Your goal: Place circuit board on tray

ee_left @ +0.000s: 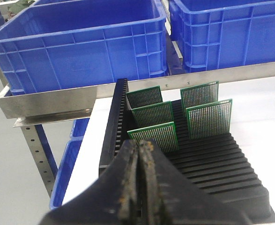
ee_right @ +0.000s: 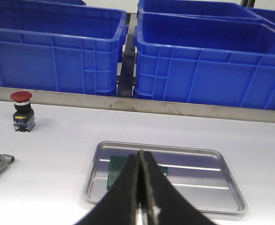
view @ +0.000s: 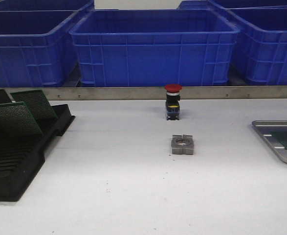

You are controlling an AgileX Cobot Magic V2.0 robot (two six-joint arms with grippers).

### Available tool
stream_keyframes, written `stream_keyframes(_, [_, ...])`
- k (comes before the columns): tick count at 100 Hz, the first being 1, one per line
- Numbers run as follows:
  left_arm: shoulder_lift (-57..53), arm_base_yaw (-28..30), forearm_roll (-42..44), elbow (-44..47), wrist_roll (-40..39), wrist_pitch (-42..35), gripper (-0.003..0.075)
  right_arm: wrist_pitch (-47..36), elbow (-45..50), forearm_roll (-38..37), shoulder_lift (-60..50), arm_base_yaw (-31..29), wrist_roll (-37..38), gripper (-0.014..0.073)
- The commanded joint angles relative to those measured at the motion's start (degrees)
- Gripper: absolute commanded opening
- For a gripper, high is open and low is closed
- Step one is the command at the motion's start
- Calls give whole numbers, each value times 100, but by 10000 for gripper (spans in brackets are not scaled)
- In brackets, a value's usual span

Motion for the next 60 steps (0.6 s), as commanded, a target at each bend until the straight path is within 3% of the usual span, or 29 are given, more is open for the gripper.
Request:
stream_keyframes(1, [-182,-45,-12,162,-58,-436,-17,-561,56,-553,-133,-35,535,-60])
stream_keyframes(60, [-182,-45,-12,162,-58,-436,-17,-735,51,-566,-140,-35,525,-60])
